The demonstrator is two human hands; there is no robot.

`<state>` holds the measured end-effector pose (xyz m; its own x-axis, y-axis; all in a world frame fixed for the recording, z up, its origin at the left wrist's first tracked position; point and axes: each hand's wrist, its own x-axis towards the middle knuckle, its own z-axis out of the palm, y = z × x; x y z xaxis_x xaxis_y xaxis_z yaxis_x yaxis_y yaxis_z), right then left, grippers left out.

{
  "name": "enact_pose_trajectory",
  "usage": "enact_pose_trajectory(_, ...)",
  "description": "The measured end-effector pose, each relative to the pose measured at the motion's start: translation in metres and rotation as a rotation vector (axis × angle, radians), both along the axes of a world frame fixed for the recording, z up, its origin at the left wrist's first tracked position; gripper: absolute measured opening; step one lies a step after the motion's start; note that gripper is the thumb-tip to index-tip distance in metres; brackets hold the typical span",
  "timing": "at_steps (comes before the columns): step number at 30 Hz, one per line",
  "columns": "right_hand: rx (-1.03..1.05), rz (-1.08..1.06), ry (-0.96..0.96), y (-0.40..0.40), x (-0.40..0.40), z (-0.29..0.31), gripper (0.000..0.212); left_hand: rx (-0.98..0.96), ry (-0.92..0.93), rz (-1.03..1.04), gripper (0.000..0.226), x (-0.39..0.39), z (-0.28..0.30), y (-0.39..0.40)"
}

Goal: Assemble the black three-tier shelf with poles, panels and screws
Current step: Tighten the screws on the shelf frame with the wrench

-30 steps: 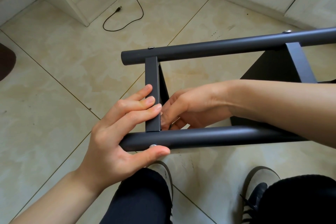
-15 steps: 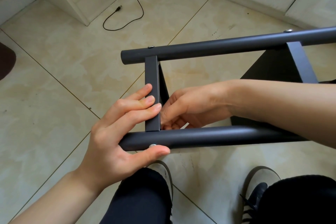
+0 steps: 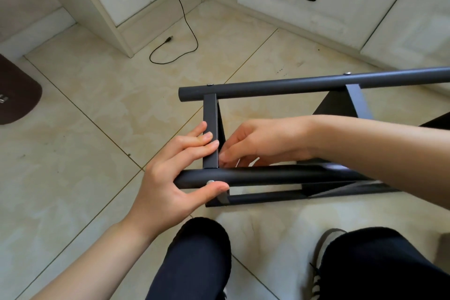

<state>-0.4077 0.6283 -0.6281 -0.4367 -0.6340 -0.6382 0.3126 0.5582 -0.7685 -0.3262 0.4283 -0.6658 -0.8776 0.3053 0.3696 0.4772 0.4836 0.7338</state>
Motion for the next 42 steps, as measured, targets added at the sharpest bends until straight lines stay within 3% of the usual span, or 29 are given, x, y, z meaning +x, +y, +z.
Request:
enact_pose_trajectory(6,0.252,0.077,0.435,0.016,0.024,0.036,0.02,0.065,-0.171,0.114,0.058,0.018,0.006,0.007)
enact_pose_trajectory(12,0.4,0.156,0.615,0.033,0.055,0.045,0.029,0.501,-0.43,0.315,0.087,0.037,0.003,0.023)
enact_pose_trajectory(18,0.428,0.077,0.708,0.045,0.074,0.032,0.027,0.711,-0.545,0.292,0.092,0.041,-0.03,0.024)
enact_pose_trajectory(24,0.423,0.029,0.821,0.046,0.081,0.026,0.027,0.326,-0.655,0.322,0.083,0.036,-0.062,0.033)
enact_pose_trajectory(28,0.417,0.01,0.841,0.045,0.08,0.027,0.022,0.178,-0.699,0.473,0.032,0.027,-0.067,0.048)
enact_pose_trajectory(30,0.401,-0.01,0.852,0.046,0.077,0.03,0.015,0.182,-0.697,0.484,0.022,0.024,-0.062,0.052)
enact_pose_trajectory(37,0.356,-0.092,0.862,0.046,0.074,0.042,0.021,0.205,-0.68,0.457,0.028,0.02,-0.042,0.055)
enact_pose_trajectory(42,0.27,-0.202,0.895,0.047,0.077,0.072,0.025,0.239,-0.494,0.454,0.044,0.021,-0.003,0.054)
